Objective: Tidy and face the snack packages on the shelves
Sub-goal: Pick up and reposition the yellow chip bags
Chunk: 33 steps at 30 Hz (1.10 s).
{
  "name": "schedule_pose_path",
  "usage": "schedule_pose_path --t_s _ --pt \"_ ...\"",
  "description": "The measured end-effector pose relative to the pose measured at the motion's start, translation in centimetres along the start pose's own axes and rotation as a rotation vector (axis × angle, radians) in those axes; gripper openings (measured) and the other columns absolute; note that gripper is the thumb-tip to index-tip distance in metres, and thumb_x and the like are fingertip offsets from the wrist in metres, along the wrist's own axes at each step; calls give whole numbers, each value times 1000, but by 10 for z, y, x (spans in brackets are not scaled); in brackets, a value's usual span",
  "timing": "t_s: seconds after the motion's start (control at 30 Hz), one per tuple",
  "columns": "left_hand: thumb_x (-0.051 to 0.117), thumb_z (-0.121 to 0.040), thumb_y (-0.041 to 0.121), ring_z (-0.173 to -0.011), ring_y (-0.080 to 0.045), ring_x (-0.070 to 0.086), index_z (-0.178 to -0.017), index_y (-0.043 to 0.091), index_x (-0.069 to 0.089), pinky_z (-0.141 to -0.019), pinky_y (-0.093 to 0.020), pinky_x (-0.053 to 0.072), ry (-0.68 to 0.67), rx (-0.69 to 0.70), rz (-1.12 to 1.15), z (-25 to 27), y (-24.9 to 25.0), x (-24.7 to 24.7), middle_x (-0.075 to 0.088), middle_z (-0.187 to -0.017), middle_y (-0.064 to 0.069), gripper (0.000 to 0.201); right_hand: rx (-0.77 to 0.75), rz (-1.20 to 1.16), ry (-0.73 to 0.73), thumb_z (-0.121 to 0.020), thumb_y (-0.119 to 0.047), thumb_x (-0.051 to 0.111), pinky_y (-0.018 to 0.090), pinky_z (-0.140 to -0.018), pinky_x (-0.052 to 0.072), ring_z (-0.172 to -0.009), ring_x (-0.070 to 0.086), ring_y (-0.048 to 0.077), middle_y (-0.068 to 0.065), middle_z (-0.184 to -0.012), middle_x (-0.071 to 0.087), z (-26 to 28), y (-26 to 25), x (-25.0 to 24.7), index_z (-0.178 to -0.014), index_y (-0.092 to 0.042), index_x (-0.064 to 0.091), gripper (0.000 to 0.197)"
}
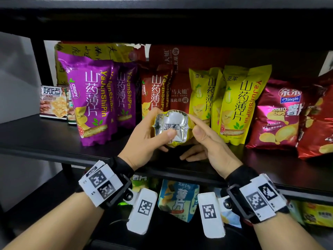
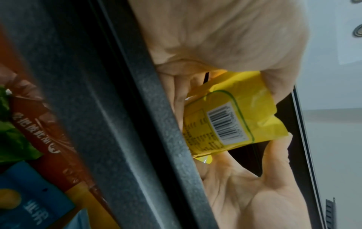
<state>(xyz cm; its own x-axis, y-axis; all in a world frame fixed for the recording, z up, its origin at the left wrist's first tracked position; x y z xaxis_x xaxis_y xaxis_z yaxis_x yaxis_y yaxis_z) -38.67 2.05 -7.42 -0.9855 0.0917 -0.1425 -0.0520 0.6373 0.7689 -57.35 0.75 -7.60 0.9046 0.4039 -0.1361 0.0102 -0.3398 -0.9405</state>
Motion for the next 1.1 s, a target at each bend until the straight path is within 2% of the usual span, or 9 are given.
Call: schedule_pose_path --t_s 0.1,0.2,0.3,0.43,0.57,0.77,0.9,1.03,1.1 --pt "70 -78 47 -79 -38 71 -109 20 52 -60 -44 59 25 41 -46 0 1 1 67 -96 -11 45 -24 46 -31 -51 -87 68 28 -67 58 -81 75 31 0 -120 70 0 1 -1 -143 -51 37 104" --pt "67 -82 56 -78 -13 66 -108 13 53 -65 -27 55 40 101 -79 2 4 2 65 -88 6 51 -61 94 -65 -58 -58 81 26 -67 56 -83 73 18 -6 -120 69 -3 3 1 -142 -51 36 95" --pt "69 -80 60 -84 -8 64 -115 20 54 -71 -26 55 -23 118 -81 1 4 1 65 -95 12 55 -109 112 -22 -54 -41 86 26 -59 55 -75 70 16 -1 -108 73 -7 4 5 -129 -54 48 86" --pt "85 -72 46 -86 -21 74 -129 51 50 -71 -28 58 -160 119 -15 1 2 4 70 -113 8 67 -139 77 129 -50 -51 81 28 -46 52 -58 70 38 6 -89 76 -6 0 5 -95 -60 57 52" --pt "81 -73 60 -66 -22 74 -119 55 54 -57 -26 56 -18 136 -94 -2 5 8 75 -95 5 54 -189 68 182 -57 -56 77 28 -42 49 -56 70 35 13 -75 73 -2 -3 5 -91 -50 63 37" --pt "76 -78 56 -58 -22 72 -109 57 59 -49 -27 53 65 198 -146 -10 10 15 75 -87 8 36 -250 70 192 -59 -90 58 31 -44 47 -51 68 38 15 -67 72 4 -9 4 -109 -27 58 80" --pt "72 -80 50 -47 -22 68 -110 53 61 -42 -23 48 150 222 -156 -20 28 19 75 -88 5 32 -220 69 194 -88 -72 31 31 -51 49 -50 69 27 10 -68 75 3 -7 -5 -109 -3 60 77" --pt "68 -85 50 -35 -22 59 -101 37 68 -34 -19 39 252 236 -148 -33 50 16 75 -86 9 21 -240 189 219 -97 -49 37 22 -41 45 -48 67 31 11 -67 74 5 -14 -9 -105 -35 58 26" --pt "66 -86 52 -33 -21 57 -98 29 69 -31 -19 36 284 236 -166 -38 57 15 75 -81 7 26 -263 199 219 -103 -41 38 21 -40 43 -45 65 29 12 -66 74 6 -16 -12 -88 -47 60 27"
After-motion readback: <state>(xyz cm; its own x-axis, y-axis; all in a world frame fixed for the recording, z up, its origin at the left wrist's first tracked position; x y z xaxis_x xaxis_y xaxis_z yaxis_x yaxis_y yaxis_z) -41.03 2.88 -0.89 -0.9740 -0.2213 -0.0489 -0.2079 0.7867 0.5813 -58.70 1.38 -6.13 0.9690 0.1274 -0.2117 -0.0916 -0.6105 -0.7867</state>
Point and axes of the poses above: each hand's wrist, its own z-axis away from the middle knuckle, its own x-axis out of the palm, y = z × x, the point moved 2 cm from there along -z, towards the middle knuckle
